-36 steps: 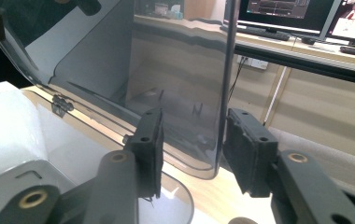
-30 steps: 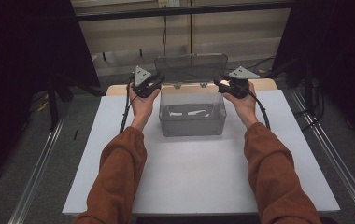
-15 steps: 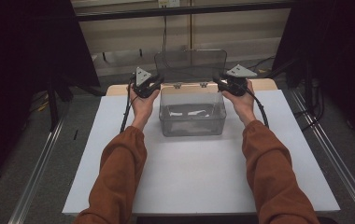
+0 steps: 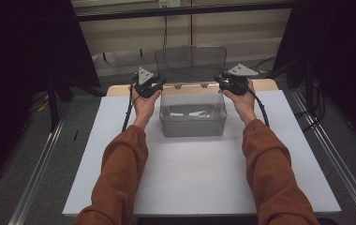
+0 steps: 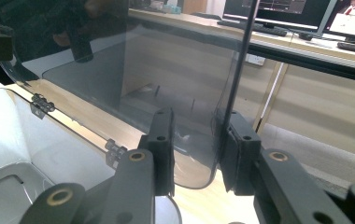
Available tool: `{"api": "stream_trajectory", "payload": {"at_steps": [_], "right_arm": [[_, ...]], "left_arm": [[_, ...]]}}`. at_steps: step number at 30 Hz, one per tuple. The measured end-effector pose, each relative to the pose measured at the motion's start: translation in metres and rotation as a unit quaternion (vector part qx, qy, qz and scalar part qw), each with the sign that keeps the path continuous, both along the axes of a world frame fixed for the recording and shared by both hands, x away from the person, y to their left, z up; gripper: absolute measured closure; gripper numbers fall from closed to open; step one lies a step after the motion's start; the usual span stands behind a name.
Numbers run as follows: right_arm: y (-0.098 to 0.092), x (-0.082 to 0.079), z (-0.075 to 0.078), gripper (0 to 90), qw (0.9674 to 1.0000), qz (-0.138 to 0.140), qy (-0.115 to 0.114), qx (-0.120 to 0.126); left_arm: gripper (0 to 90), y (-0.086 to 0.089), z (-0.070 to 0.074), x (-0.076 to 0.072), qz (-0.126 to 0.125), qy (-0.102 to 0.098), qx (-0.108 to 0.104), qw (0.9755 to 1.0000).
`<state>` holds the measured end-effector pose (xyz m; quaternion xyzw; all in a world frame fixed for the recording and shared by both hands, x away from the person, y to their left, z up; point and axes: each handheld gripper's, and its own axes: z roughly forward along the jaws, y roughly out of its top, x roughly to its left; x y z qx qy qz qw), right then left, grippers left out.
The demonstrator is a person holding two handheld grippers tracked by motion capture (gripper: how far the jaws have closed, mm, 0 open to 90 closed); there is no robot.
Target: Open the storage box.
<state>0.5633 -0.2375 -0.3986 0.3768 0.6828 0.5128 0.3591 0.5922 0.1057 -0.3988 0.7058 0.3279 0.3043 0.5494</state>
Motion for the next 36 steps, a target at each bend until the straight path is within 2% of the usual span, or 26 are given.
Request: {"api": "stream_trajectory", "payload": {"at_steps": [4, 8, 18, 19, 25, 27, 32, 36], "right_arm": [[0.000, 0.002, 0.001, 66.3, 1.0000, 0.000, 0.005, 0.001], [0.000, 0.004, 0.002, 66.3, 1.0000, 0.000, 0.007, 0.002], [0.001, 0.007, 0.001, 65.0, 0.9998, -0.003, 0.012, 0.019], [0.001, 0.007, 0.001, 64.9, 0.9997, -0.004, 0.013, 0.020], [0.000, 0.007, 0.000, 63.0, 0.9994, 0.001, 0.018, 0.029], [0.000, 0.007, 0.000, 61.5, 0.9991, 0.001, 0.022, 0.036], [-0.001, 0.008, -0.002, 61.0, 0.9991, -0.001, 0.027, 0.033], [-0.001, 0.009, -0.004, 60.9, 0.9990, -0.004, 0.032, 0.030]], "left_arm": [[69.8, -0.002, -0.001, 0.001, 0.000, 0.005, -0.005, 1.0000], [70.0, -0.002, -0.001, 0.004, -0.006, 0.008, 0.004, 0.9999], [66.4, -0.006, -0.001, 0.010, -0.005, 0.028, -0.008, 0.9996], [66.4, -0.005, -0.002, 0.010, -0.007, 0.029, -0.002, 0.9995], [66.3, -0.005, -0.002, 0.012, -0.011, 0.036, -0.008, 0.9993], [66.4, -0.005, -0.001, 0.012, -0.016, 0.034, 0.000, 0.9993], [67.5, -0.004, 0.001, 0.013, -0.017, 0.038, 0.008, 0.9991], [68.3, -0.004, 0.000, 0.014, -0.014, 0.041, 0.003, 0.9990]]}}
